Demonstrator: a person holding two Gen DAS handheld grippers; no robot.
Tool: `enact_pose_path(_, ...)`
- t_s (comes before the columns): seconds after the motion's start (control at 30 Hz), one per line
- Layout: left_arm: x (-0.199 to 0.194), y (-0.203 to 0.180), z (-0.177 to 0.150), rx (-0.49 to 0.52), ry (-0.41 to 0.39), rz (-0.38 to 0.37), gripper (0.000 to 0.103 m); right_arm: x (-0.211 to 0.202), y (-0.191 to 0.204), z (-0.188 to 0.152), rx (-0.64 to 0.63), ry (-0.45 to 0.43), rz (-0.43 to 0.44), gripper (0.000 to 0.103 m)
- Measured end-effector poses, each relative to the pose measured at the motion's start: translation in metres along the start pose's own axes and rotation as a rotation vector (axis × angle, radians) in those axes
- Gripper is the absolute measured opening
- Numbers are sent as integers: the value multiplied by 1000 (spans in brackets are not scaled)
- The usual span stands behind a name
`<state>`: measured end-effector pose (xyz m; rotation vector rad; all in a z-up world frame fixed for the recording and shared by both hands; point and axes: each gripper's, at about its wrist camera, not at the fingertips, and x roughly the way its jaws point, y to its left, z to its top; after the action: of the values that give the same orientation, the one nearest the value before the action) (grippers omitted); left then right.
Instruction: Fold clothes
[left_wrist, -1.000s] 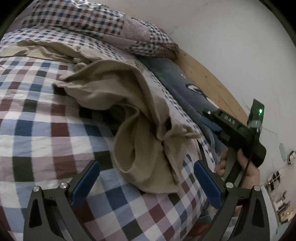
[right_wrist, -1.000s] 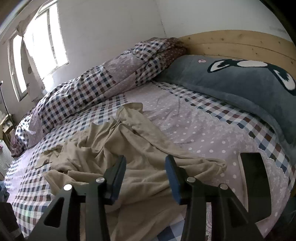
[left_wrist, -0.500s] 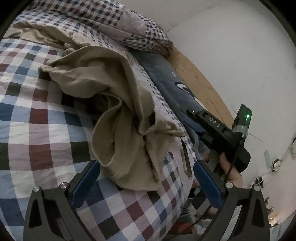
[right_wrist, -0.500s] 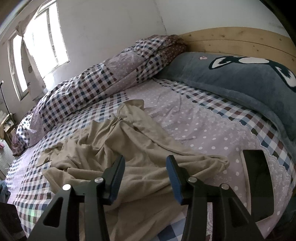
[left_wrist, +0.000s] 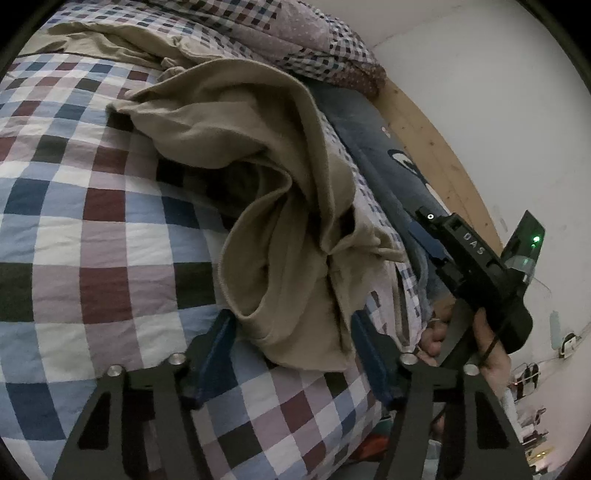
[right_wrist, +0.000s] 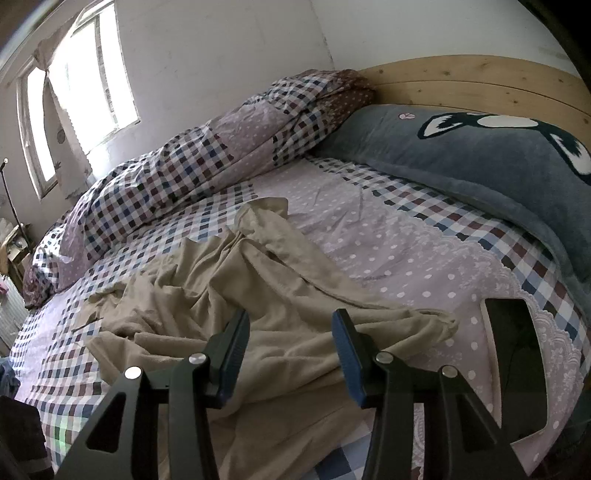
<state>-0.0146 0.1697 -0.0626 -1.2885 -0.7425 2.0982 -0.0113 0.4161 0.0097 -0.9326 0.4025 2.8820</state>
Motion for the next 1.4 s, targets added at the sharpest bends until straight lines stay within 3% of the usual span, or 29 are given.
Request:
enact_pose_path(0.07, 2, 3, 1, -8, 0, 16, 42, 0, 0, -1, -3, 2, 1, 50)
enact_pose_path(0.23, 8, 4, 4, -7, -2, 38, 32, 1, 0, -2, -7, 5, -2, 50)
enact_pose_path(0.33, 10, 6, 5, -12, -6, 57, 17, 2, -1, -3, -6, 7, -4, 50)
enact_pose_path(0.47, 8, 12, 7, -30, -18, 44, 6, 1, -2, -3, -5, 8, -3, 50)
enact_pose_path(1.0, -22, 19, 23, -51, -154, 5, 4, 3, 11, -4, -45, 20, 35, 50)
enact_pose_path(1.2, -38, 29, 32, -73, -211, 14, 4, 1, 45, -12, -249, 15, 96, 50)
enact_pose_path(1.4, -59, 41, 41, -98, -273, 26, 4, 9, 80, -36, -434, 87, 159, 50)
